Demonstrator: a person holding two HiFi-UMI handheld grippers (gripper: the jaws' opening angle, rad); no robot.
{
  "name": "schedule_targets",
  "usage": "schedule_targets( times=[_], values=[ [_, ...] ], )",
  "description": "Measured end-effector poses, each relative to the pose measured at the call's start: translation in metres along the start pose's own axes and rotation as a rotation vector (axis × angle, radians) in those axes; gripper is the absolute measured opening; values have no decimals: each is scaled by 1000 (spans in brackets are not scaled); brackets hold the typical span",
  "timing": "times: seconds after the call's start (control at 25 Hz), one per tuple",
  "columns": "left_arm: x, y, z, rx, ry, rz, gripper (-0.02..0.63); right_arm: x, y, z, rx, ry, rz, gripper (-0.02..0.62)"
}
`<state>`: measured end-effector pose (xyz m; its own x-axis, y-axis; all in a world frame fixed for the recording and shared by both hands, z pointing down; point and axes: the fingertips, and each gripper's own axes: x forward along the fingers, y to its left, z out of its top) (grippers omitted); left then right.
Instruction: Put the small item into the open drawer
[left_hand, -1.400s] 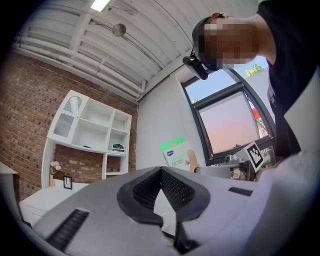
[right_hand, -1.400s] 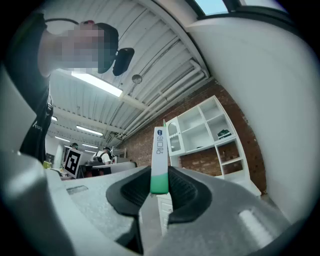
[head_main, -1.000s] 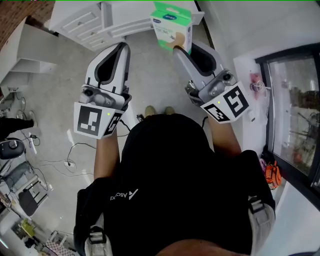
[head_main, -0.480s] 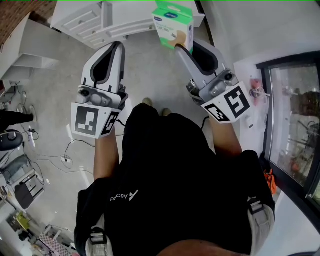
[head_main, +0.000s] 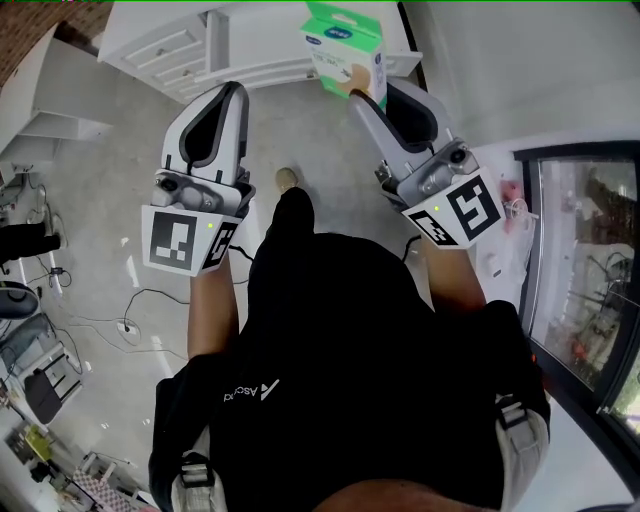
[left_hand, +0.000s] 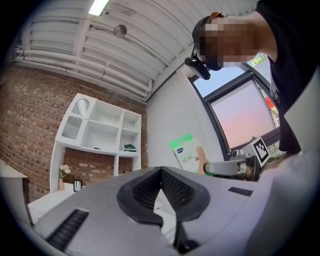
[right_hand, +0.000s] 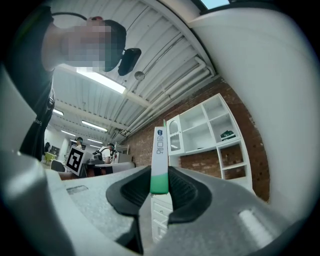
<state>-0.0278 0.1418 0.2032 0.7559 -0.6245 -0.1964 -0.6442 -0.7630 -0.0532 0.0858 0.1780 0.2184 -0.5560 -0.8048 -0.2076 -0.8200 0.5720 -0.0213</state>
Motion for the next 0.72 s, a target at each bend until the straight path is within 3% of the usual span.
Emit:
schedule_targets(
  times=[0.12, 0.36, 0.72],
  values=[
    [26, 43, -12, 1, 5, -1, -2, 43, -23, -14, 2, 17, -3, 92],
    [99, 184, -53, -37, 37, -2, -2, 177, -91, -59, 7, 79, -19, 92],
    [112, 189, -55, -36, 37, -71, -2, 181, -95, -66, -45, 121, -67, 92]
  ],
)
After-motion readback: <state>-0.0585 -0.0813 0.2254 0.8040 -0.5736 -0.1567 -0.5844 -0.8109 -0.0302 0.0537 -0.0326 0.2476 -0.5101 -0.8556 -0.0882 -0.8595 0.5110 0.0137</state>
